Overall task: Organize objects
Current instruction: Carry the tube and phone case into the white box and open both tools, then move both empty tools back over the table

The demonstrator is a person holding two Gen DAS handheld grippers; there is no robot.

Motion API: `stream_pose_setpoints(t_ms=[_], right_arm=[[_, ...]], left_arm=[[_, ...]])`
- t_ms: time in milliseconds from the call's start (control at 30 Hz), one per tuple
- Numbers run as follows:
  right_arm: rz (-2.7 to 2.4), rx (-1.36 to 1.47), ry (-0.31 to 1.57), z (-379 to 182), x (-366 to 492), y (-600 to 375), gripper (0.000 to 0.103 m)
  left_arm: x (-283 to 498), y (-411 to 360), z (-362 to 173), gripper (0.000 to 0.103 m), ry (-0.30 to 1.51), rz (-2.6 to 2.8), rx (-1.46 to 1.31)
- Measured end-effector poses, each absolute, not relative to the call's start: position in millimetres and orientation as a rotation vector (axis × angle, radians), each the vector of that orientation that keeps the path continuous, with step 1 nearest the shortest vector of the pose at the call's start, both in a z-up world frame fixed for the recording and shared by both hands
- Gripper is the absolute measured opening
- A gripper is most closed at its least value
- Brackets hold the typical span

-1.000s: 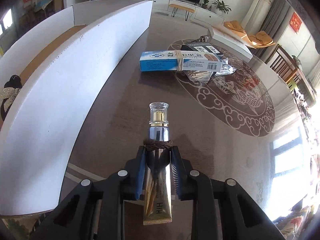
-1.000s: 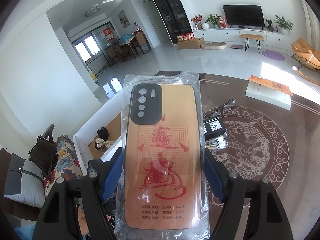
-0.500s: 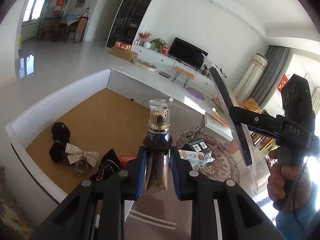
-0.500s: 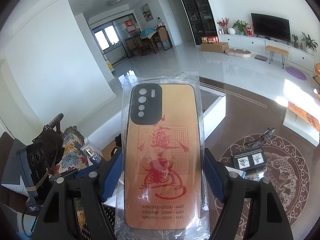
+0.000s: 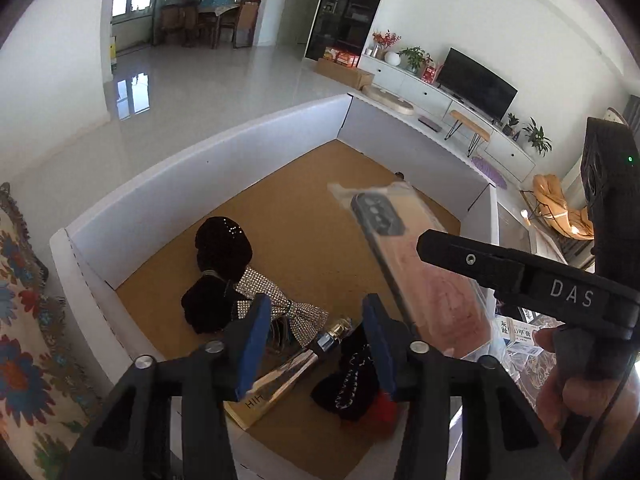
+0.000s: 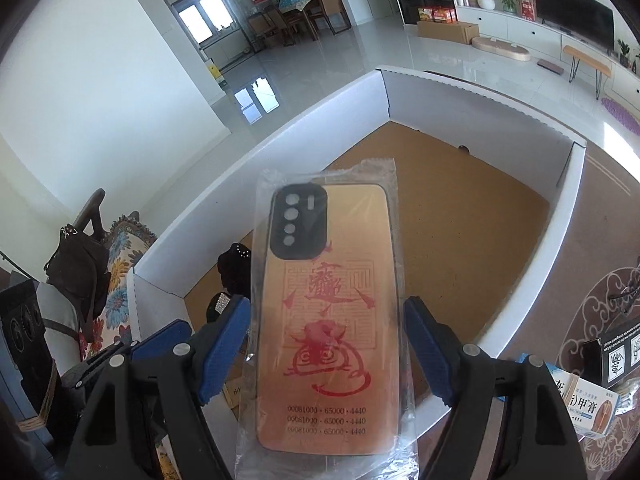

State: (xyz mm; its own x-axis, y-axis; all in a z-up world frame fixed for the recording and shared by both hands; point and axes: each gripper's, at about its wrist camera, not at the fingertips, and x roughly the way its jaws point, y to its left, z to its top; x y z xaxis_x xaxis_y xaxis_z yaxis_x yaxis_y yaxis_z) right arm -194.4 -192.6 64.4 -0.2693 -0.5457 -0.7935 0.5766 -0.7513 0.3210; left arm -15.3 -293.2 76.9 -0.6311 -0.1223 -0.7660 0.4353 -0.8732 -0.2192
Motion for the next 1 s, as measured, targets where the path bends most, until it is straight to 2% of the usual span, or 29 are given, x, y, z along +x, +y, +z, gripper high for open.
stream_pose_setpoints(t_ms=[33, 67, 133, 233, 333, 400, 433, 500, 733, 1000], right_arm=[[-2.075, 1.254, 0.033, 64, -194, -189, 0.081], [-2.093, 1.231, 0.023, 66, -193, -183, 0.084], [-2.156, 1.167, 0.004, 75, -189, -165, 0.088], [-2.269, 1.060, -0.009, 92, -178, -123, 0.103], [-2.380, 1.010, -0.011, 96, -165, -68, 0.103], [-2.467, 1.003, -0.003, 90, -155, -25, 0.103], [-2.510, 1.013, 0.003, 84, -150, -2, 0.103], [-2.596, 1.062, 0.005, 68, -140, 46, 0.103], [-2.816, 1.349, 0.082, -5, -97, 205, 0.103], [-2.871, 1.452, 0.023, -40, -45, 259, 0.103]], left_arm=[[-12, -287, 77, 0.089, 0.541, -2.512, 1.115], [-8, -282, 77, 0.093, 0.519, -2.506, 1.077], [0, -263, 80, 0.093, 0.496, -2.531, 1.027], [11, -221, 90, 0.093, 0.447, -2.610, 0.962], [21, -166, 105, 0.093, 0.366, -2.722, 0.906], [30, -127, 112, 0.097, 0.348, -2.828, 0.887], [31, -108, 114, 0.103, 0.342, -2.882, 0.885], [31, -69, 113, 0.103, 0.297, -2.974, 0.915], [7, 19, 61, 0.103, 0.189, -3.039, 1.239], [-12, 41, 0, 0.103, 0.044, -2.930, 1.422]])
